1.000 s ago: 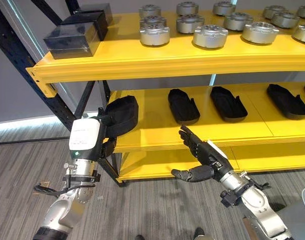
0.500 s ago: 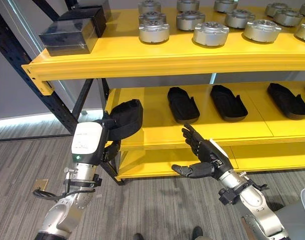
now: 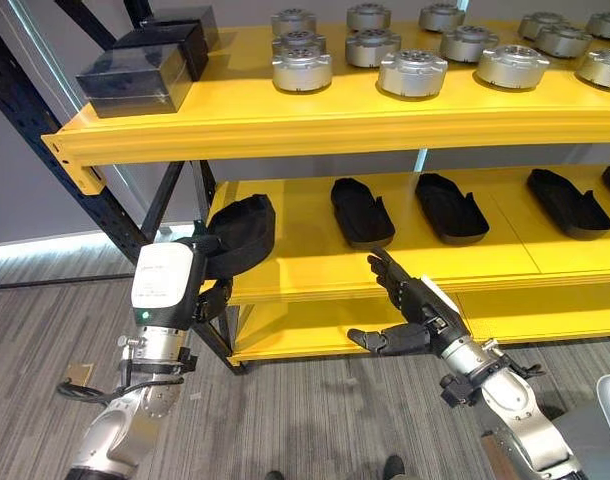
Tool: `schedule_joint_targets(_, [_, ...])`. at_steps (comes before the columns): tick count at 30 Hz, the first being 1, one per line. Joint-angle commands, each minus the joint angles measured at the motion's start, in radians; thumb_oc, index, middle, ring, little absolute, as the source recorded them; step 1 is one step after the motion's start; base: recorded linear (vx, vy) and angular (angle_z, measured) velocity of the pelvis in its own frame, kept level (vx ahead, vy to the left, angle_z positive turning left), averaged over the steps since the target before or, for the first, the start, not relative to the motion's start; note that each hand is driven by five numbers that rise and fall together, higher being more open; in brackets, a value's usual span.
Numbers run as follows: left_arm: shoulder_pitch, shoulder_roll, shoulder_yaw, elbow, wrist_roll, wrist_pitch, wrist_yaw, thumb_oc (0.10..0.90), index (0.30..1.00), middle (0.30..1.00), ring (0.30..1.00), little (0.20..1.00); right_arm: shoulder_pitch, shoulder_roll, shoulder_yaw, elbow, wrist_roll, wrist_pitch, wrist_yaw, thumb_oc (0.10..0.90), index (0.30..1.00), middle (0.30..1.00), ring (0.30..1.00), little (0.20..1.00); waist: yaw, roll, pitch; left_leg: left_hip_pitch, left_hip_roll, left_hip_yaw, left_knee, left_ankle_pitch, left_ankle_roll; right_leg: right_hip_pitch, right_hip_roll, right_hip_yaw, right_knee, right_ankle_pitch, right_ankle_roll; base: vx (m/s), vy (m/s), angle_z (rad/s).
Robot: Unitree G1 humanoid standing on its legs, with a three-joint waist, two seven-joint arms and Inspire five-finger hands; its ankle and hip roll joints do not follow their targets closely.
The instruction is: Move parts from the plastic box to the shelf.
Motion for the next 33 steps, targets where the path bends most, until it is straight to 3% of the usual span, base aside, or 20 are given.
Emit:
schedule_joint_targets(1, [-0.138, 0.051, 0.108, -0.081, -0.056, -0.031, 0.133, 0.400, 0.300, 0.300, 0.300, 0.300, -0.150, -0.021, -0.007, -0.104, -0.017, -0.085, -0.039, 0.900, 1.000, 1.000, 1.000, 1.000, 0.009, -0.019, -0.051, -0.027, 0.001, -0.050, 0.102, -0.130, 0.006, 0.020, -0.058, -0.069, 0.140, -0.169, 0.047, 0.02, 0.208, -0.09])
schedule_joint_targets(6, [-0.187, 0.054, 0.075, -0.083, -0.049, -0.063, 0.082, 0.400, 0.300, 0.300, 0.300, 0.300, -0.180, -0.050, -0.033, -0.100, -0.006, -0.071, -0.054, 0.900, 1.000, 1.000, 1.000, 1.000, 0.023, -0.027, -0.043, -0.043, -0.027, -0.058, 0.168, -0.182, 0.048, -0.001, -0.045, -0.089, 0.278, -0.238, 0.029, 0.04, 0.187, -0.02])
schedule_joint_targets(8, [-0.199, 0.059, 0.064, -0.091, -0.053, -0.054, 0.079, 0.400, 0.300, 0.300, 0.300, 0.300, -0.193, -0.054, -0.040, -0.098, 0.031, -0.063, -0.049, 0.900, 1.000, 1.000, 1.000, 1.000, 0.031, -0.019, -0.033, -0.034, -0.033, -0.049, 0.168, -0.191, 0.068, -0.043, -0.066, -0.126, 0.412, -0.213, 0.043, 0.02, 0.195, -0.05])
schedule_joint_targets(9, [-0.210, 0.071, 0.060, -0.088, -0.058, -0.043, 0.076, 0.400, 0.300, 0.300, 0.300, 0.300, -0.211, -0.058, -0.045, -0.101, 0.001, -0.078, -0.040, 0.900, 1.000, 1.000, 1.000, 1.000, 0.041, -0.004, -0.017, -0.022, -0.039, -0.040, 0.166, -0.207, 0.088, -0.140, -0.131, -0.170, 0.607, -0.154, 0.062, 0.03, 0.194, -0.17])
schedule_joint_targets(11, [-0.204, 0.084, 0.064, -0.081, -0.052, -0.042, 0.085, 0.400, 0.300, 0.300, 0.300, 0.300, -0.250, -0.057, -0.035, -0.130, -0.017, -0.065, -0.037, 0.900, 1.000, 1.000, 1.000, 1.000, 0.053, -0.002, 0.002, 0.009, -0.062, -0.016, 0.148, -0.233, 0.098, -0.239, -0.203, -0.219, 0.706, -0.083, 0.090, 0.12, 0.118, -0.58])
schedule_joint_targets(12, [-0.201, 0.086, 0.066, -0.084, -0.051, -0.041, 0.086, 0.400, 0.300, 0.300, 0.300, 0.300, -0.261, -0.057, -0.033, -0.139, -0.016, -0.060, -0.036, 0.900, 1.000, 1.000, 1.000, 1.000, 0.053, -0.009, 0.003, 0.024, -0.075, -0.022, 0.144, -0.254, 0.093, -0.250, -0.210, -0.214, 0.678, -0.085, 0.099, 0.20, -0.065, -1.10])
schedule_joint_targets(15, [-0.197, 0.080, 0.079, -0.104, -0.047, -0.043, 0.063, 0.400, 0.300, 0.300, 0.300, 0.300, -0.283, -0.036, -0.024, -0.153, -0.045, -0.053, -0.043, 0.900, 1.000, 1.000, 1.000, 1.000, 0.034, -0.036, 0.017, 0.053, -0.096, -0.015, 0.157, -0.297, 0.094, -0.239, -0.211, -0.202, 0.443, -0.019, 0.091, 0.27, -0.236, -0.41])
schedule_joint_targets(16, [-0.214, 0.081, 0.067, -0.112, -0.051, -0.034, 0.045, 0.400, 0.300, 0.300, 0.300, 0.300, -0.272, -0.024, -0.025, -0.164, -0.040, -0.035, -0.048, 0.900, 1.000, 1.000, 1.000, 1.000, 0.011, -0.057, 0.014, 0.063, -0.105, -0.038, 0.170, -0.326, 0.093, -0.245, -0.229, -0.132, 0.283, 0.076, 0.117, 0.36, -0.382, 0.23])
schedule_joint_targets(18, [-0.224, 0.093, 0.048, -0.120, -0.061, -0.018, 0.044, 0.400, 0.300, 0.300, 0.300, 0.300, -0.248, -0.011, -0.030, -0.170, -0.045, -0.030, -0.056, 0.900, 1.000, 1.000, 1.000, 1.000, -0.003, -0.068, 0.016, 0.078, -0.092, -0.043, 0.193, -0.360, 0.087, -0.278, -0.265, -0.062, 0.222, 0.172, 0.141, 0.37, -0.406, 0.31])
schedule_joint_targets(22, [-0.186, 0.086, 0.071, -0.153, -0.063, -0.015, 0.047, 0.400, 0.300, 0.300, 0.300, 0.300, -0.196, -0.006, -0.074, -0.166, -0.042, -0.102, -0.059, 0.900, 1.000, 1.000, 1.000, 1.000, -0.004, -0.067, 0.005, 0.062, -0.036, -0.013, 0.235, -0.341, 0.053, -0.208, -0.222, -0.084, 0.201, 0.050, 0.124, 0.35, -0.381, 0.26])
schedule_joint_targets(24, [-0.157, 0.078, 0.108, -0.181, -0.079, -0.009, 0.027, 0.400, 0.300, 0.300, 0.300, 0.300, -0.203, -0.020, -0.078, -0.169, -0.029, -0.086, -0.035, 0.900, 1.000, 1.000, 1.000, 1.000, -0.007, -0.061, 0.008, 0.066, 0.006, 0.003, 0.262, -0.344, 0.039, -0.203, -0.185, -0.103, 0.260, -0.044, 0.100, 0.25, -0.225, 0.38])
schedule_joint_targets(26, [-0.136, 0.072, 0.125, -0.191, -0.091, -0.012, 0.020, 0.400, 0.300, 0.300, 0.300, 0.300, -0.209, -0.029, -0.078, -0.170, -0.025, -0.077, -0.029, 0.900, 1.000, 1.000, 1.000, 1.000, -0.011, -0.059, 0.011, 0.064, 0.033, 0.008, 0.281, -0.340, 0.034, -0.209, -0.165, -0.096, 0.290, -0.085, 0.085, 0.20, -0.148, 0.23])
schedule_joint_targets(28, [-0.113, 0.055, 0.143, -0.204, -0.091, -0.025, 0.010, 0.400, 0.300, 0.300, 0.300, 0.300, -0.221, -0.044, -0.081, -0.170, -0.027, -0.058, -0.019, 0.900, 1.000, 1.000, 1.000, 1.000, -0.018, -0.055, 0.011, 0.054, 0.091, 0.022, 0.302, -0.284, 0.012, -0.209, -0.133, -0.088, 0.319, -0.133, 0.054, 0.26, -0.191, -0.01])
schedule_joint_targets(33, [-0.108, 0.035, 0.135, -0.204, -0.077, -0.059, -0.015, 0.400, 0.300, 0.300, 0.300, 0.300, -0.202, -0.073, -0.100, -0.172, -0.052, -0.066, -0.017, 0.900, 1.000, 1.000, 1.000, 1.000, -0.039, -0.046, -0.001, 0.052, 0.149, 0.034, 0.286, -0.209, -0.016, -0.210, -0.105, -0.075, 0.346, -0.169, 0.032, 0.16, -0.127, 0.01])
